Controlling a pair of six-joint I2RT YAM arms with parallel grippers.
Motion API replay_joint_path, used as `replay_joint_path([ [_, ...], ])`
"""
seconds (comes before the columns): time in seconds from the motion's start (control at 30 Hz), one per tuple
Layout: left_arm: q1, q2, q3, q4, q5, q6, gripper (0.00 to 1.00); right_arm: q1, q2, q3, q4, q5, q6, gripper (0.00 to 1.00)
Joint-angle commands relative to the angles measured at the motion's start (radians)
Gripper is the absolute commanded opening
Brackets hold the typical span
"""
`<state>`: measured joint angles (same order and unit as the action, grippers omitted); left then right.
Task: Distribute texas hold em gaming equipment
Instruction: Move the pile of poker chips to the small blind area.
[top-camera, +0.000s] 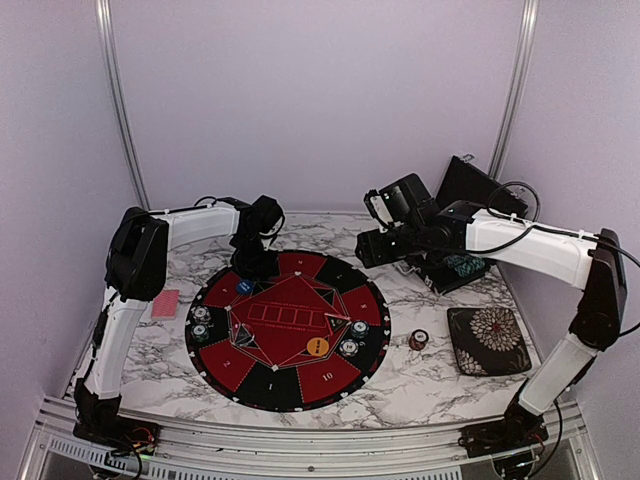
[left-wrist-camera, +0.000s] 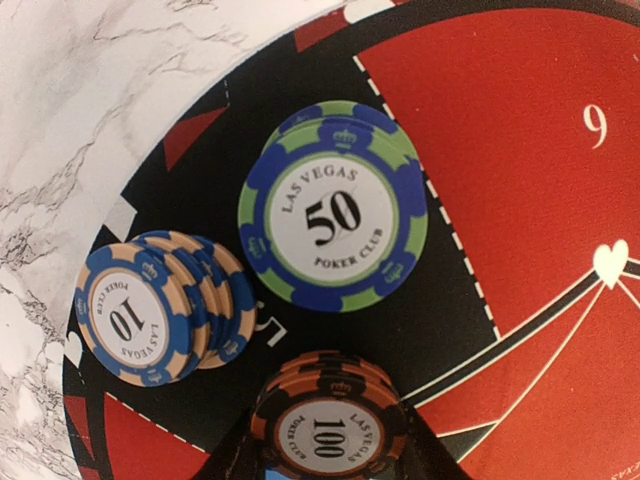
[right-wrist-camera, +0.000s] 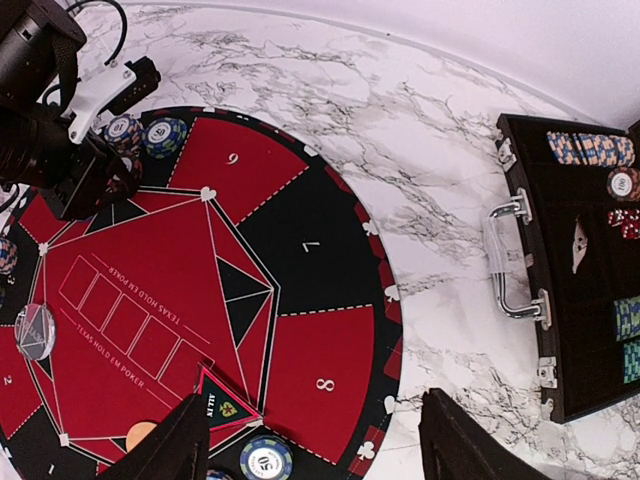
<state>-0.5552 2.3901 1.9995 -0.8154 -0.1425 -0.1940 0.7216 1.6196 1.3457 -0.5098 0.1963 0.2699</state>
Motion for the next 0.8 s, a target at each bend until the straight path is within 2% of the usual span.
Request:
replay_joint_path([
  [0.0, 0.021, -0.001, -0.037, -0.037, -0.053, 0.005, 0.35, -0.008, 0.005, 0.038, -0.003, 0.006, 0.019, 0.7],
  [0.77, 0.021, -0.032, -0.074, -0.035, -0.053, -0.004, 0.38, -0.007, 0.0, 0.024, -0.002, -0.004, 0.029, 0.7],
])
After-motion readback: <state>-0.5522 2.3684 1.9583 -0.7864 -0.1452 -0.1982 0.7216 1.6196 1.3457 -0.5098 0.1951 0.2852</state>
